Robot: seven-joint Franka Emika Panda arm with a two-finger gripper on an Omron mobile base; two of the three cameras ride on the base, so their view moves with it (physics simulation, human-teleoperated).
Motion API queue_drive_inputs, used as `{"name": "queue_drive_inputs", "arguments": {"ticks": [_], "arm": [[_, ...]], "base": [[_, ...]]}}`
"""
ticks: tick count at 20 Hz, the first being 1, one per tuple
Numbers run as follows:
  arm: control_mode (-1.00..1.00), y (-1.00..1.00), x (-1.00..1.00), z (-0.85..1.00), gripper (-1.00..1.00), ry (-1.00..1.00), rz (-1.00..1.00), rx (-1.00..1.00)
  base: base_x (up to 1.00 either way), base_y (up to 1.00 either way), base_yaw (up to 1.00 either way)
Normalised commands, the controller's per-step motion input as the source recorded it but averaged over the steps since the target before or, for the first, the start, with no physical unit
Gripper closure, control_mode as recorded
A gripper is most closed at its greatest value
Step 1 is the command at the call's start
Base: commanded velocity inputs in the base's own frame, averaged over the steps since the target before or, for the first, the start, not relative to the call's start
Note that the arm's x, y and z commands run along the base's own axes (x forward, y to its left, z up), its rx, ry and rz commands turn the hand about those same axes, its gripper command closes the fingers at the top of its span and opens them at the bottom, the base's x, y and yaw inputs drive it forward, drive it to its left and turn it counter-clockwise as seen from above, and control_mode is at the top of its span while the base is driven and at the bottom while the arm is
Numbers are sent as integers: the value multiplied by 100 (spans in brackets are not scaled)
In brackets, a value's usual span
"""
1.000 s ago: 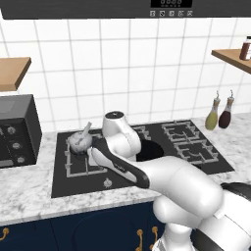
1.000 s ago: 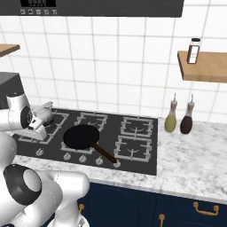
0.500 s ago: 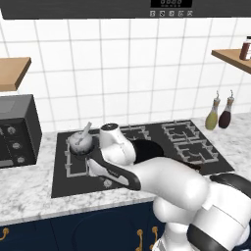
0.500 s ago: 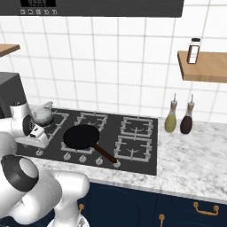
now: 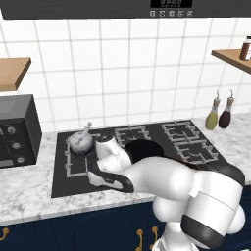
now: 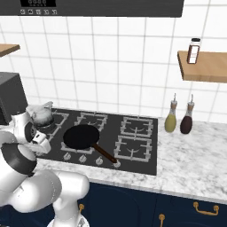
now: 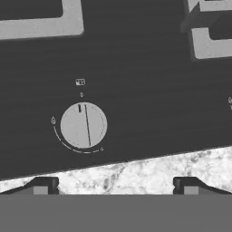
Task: Pick the kettle from the counter and place it on a stove burner. Then turn the burner on.
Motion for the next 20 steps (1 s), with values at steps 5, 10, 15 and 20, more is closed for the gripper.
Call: {"name": "queue_drive_inputs", "arguments": {"ticks": [5,10,15,20], "arm": [[-100,1,20,-7,-100,0,0,0],[-100,2,20,-8,-100,0,0,0],[-100,0,8,-21,100,0,0,-1],[-100,0,0,-27,100,0,0,-1]], "base": [[0,0,0],[0,0,0],[0,0,0],[0,0,0]]}}
